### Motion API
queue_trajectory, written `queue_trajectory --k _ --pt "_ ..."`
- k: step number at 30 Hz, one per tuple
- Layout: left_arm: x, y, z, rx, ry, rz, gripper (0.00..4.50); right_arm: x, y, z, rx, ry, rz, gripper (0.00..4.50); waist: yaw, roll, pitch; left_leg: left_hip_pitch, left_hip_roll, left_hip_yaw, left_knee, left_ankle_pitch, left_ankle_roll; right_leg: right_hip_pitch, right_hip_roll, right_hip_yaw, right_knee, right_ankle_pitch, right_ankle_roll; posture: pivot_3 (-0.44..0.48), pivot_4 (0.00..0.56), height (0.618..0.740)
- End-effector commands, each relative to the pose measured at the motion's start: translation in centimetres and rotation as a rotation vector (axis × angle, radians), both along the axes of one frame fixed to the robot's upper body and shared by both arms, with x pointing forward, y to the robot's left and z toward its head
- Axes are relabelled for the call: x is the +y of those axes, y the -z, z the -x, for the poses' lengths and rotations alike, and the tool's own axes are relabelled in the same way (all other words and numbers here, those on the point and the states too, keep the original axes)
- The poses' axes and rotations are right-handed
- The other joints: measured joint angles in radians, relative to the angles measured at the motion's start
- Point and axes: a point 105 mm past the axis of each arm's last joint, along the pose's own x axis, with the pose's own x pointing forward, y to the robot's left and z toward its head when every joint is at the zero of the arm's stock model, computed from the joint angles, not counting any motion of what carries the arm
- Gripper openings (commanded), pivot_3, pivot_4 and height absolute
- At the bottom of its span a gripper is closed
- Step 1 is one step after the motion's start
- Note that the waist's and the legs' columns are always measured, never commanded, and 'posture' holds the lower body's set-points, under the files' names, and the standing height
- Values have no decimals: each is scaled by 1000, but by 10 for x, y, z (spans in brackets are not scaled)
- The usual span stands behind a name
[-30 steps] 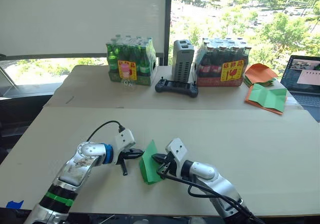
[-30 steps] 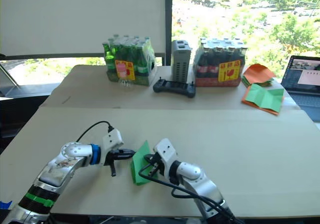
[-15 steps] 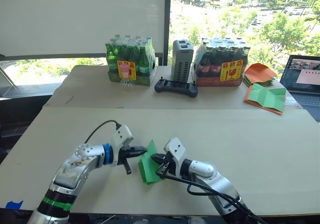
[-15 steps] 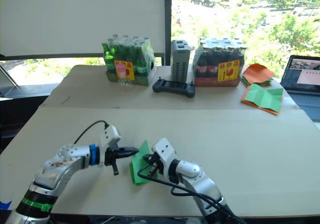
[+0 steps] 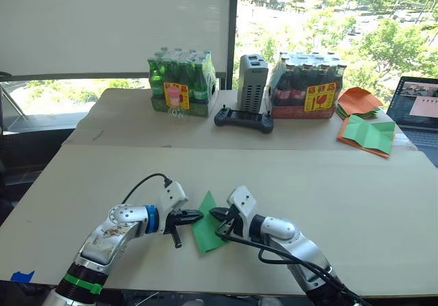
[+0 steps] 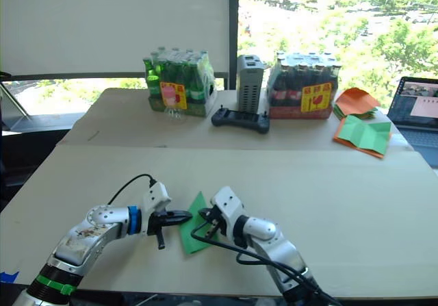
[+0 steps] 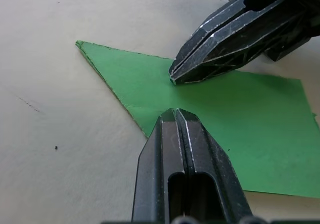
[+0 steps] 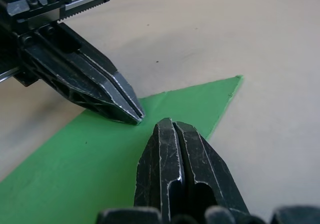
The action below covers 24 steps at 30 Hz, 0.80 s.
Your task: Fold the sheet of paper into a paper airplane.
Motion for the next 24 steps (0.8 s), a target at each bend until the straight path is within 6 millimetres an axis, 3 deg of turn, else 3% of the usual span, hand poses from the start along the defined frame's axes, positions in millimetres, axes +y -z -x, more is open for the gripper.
queue_trajectory --k 1,6,24 --pt "1 10 5 24 12 -45 39 -3 2 -2 -5 2 31 0 0 0 0 0 0 0 0 0 0 0 0 0 0 0 0 0 150 675" --pt "3 12 6 15 15 -68 39 -6 15 -8 21 24 102 0 0 0 0 0 0 0 0 0 0 0 0 0 0 0 0 0 150 675" --pt "5 12 7 6 14 -90 39 6 13 -43 17 91 148 0 -4 0 0 2 0 0 0 0 0 0 0 0 0 0 0 0 150 675"
